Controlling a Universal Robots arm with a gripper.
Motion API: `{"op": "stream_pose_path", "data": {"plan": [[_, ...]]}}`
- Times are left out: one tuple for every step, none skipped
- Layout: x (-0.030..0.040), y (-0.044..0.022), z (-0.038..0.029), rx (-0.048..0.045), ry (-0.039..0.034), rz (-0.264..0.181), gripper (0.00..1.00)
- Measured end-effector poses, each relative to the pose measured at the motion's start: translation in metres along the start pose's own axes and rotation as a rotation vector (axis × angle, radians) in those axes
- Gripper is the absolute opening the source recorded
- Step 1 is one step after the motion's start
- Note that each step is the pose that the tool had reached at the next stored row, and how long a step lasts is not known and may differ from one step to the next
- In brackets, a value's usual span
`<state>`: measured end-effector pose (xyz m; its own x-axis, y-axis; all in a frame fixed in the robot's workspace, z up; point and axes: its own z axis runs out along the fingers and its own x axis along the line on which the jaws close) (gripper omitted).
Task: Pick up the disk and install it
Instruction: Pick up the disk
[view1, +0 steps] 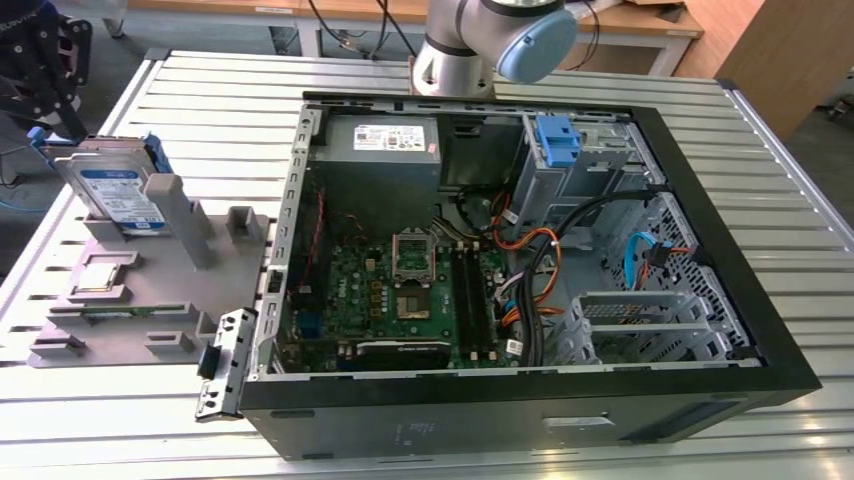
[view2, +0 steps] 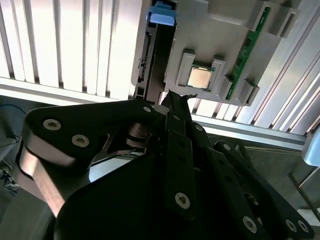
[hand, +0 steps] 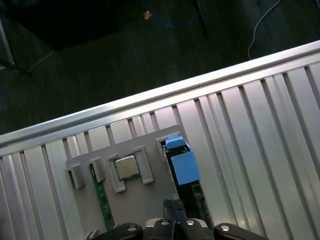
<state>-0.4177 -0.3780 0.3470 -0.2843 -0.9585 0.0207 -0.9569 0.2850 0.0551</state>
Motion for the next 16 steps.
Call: {"op": "stream_pose_path", "data": {"plan": [[0.0000, 0.0000, 0.0000, 0.0002, 0.0003, -0.005, 0.11], [0.0000, 0.0000, 0.0000, 0.0008, -0.0001, -0.007, 0.11], [0.0000, 0.0000, -0.0001, 0.0017, -0.0012, -0.010, 0.11], [-0.0001, 0.0000, -0.0001, 0.0031, -0.0035, -0.013, 0.11], [-0.0001, 0.0001, 0.0000, 0.0048, -0.0064, -0.017, 0.11], [0.0000, 0.0001, 0.0000, 0.0069, -0.0091, -0.022, 0.11], [0.0000, 0.0000, 0.0000, 0.0088, -0.0115, -0.028, 0.11], [0.0000, 0.0000, 0.0000, 0.0110, -0.0140, -0.034, 0.11], [0.0000, 0.0000, 0.0001, 0.0132, -0.0166, -0.040, 0.11], [0.0000, 0.0000, 0.0002, 0.0156, -0.0200, -0.045, 0.11], [0.0000, 0.0000, 0.0002, 0.0178, -0.0244, -0.050, 0.11], [0.0000, 0.0000, 0.0002, 0.0196, -0.0295, -0.053, 0.11], [0.0000, 0.0000, 0.0002, 0.0214, -0.0352, -0.057, 0.11], [0.0000, 0.0000, 0.0002, 0.0231, -0.0405, -0.060, 0.11], [0.0001, -0.0001, 0.0002, 0.0241, -0.0458, -0.062, 0.11], [0.0002, -0.0001, 0.0002, 0.0243, -0.0528, -0.063, 0.11]]}}
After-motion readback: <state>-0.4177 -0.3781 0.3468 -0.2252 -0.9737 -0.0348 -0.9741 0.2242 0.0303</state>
